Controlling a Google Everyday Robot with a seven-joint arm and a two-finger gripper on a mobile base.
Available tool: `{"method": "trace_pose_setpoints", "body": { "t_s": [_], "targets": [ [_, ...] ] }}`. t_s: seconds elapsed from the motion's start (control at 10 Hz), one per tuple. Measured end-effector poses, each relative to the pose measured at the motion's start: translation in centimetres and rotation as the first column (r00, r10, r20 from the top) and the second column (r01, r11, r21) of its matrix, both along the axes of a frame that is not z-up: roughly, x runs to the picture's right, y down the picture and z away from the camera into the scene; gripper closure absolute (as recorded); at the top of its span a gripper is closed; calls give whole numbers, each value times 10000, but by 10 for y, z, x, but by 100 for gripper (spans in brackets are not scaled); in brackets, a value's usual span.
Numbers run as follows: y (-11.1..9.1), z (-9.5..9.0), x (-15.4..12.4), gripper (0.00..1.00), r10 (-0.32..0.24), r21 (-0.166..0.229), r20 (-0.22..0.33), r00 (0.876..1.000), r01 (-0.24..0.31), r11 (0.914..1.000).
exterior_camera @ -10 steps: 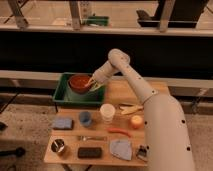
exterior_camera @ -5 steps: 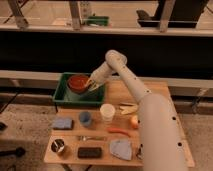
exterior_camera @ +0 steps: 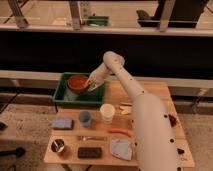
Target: Stack bowls into tray
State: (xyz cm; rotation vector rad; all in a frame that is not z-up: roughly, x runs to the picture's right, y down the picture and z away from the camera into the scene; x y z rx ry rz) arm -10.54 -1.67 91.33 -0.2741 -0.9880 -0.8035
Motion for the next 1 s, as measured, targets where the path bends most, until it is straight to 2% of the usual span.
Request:
{"method": "trace_pose_setpoints", "body": {
  "t_s": [1.0],
  "targets": [
    [4, 18, -3, 100, -85, 127, -126, 9999, 87, 9999]
  ]
}}
